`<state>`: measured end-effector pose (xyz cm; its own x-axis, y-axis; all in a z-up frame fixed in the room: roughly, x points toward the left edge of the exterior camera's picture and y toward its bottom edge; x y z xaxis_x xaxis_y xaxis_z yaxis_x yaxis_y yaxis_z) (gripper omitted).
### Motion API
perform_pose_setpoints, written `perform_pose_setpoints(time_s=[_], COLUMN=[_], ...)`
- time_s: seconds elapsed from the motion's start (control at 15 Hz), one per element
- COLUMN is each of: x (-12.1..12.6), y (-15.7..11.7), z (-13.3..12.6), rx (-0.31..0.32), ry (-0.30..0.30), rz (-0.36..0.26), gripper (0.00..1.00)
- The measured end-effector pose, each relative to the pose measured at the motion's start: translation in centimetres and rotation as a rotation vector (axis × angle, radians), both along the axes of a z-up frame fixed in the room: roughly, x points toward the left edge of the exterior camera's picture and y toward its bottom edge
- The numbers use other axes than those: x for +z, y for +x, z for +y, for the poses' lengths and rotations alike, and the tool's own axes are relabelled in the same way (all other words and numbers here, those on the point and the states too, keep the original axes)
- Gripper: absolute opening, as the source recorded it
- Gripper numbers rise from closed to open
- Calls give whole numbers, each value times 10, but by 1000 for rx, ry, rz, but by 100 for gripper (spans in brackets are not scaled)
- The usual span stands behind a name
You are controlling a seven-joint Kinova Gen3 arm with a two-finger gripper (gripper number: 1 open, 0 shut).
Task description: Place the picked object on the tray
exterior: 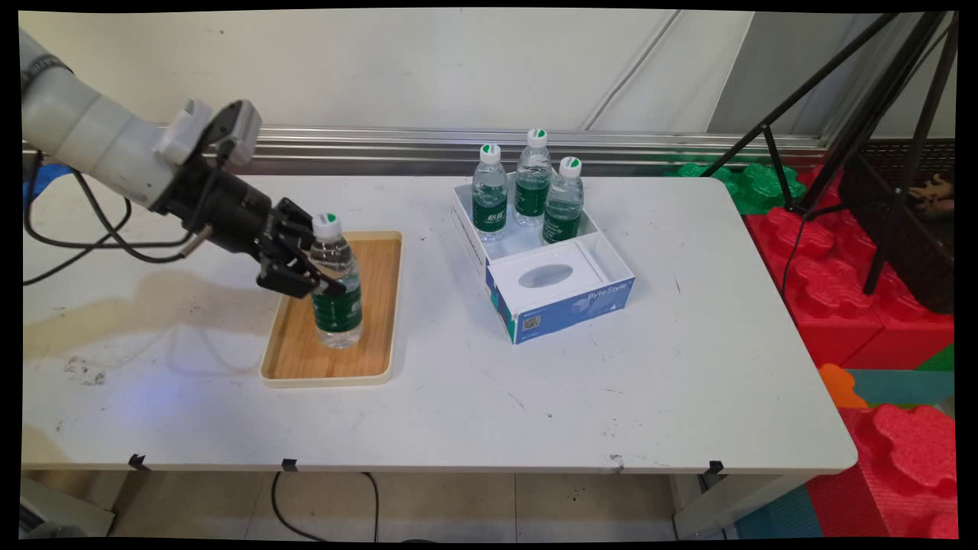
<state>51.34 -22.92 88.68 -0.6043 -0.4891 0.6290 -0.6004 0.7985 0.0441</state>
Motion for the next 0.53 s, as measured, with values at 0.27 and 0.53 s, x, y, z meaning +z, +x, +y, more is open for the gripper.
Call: perform_pose_setpoints(time_s=[0.27, 0.53], x=[-21, -35], y=[-6, -9], z=[-5, -6], rx=[-17, -40], ry=[-13, -22], rz=[-14, -28], gripper=[0, 0])
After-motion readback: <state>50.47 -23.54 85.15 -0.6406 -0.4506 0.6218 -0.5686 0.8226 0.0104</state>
